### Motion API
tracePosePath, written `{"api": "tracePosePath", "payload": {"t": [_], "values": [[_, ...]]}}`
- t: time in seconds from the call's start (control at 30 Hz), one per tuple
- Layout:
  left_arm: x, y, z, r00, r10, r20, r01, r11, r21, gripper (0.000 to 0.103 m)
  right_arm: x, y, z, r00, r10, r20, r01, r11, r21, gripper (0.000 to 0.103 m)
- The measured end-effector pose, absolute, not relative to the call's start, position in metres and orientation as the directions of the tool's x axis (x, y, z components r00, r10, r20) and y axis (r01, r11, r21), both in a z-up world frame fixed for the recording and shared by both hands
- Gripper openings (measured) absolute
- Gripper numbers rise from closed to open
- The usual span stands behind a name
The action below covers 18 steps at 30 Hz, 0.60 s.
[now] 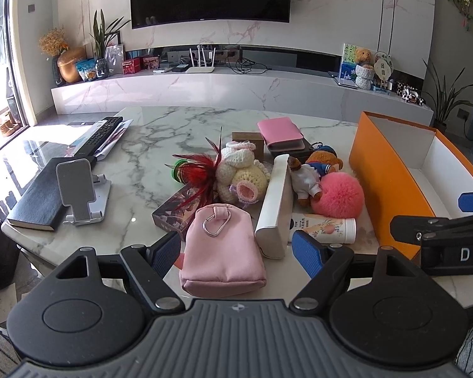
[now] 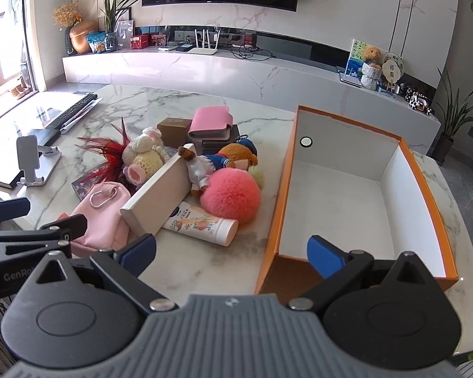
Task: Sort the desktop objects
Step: 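Move both tools toward the cluttered items on the table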
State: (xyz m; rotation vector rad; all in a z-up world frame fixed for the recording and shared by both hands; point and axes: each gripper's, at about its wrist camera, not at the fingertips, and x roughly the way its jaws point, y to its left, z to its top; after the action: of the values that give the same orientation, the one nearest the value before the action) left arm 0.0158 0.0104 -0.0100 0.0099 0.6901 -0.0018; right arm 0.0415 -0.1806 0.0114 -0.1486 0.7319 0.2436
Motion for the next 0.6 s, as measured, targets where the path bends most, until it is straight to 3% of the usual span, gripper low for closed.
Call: {"api": "tracePosePath", "payload": {"t": [0.33, 0.6], "values": [[0.044, 0.034, -0.014, 0.746, 0.021, -0.666, 0.026, 0.998, 0.061, 0.092, 0.084, -0.17, 0.033, 0.654, 0.308, -0.691, -0.465, 0.884, -0.045, 0.102], [0.083, 0.056, -0.024, 0.73, -0.029, -0.682, 0.14, 0.984, 0.108, 0.092, 0.131, -0.171, 0.031, 0.539, 0.419, -0.731, -0.619, 0.785, -0.007, 0.102]]}}
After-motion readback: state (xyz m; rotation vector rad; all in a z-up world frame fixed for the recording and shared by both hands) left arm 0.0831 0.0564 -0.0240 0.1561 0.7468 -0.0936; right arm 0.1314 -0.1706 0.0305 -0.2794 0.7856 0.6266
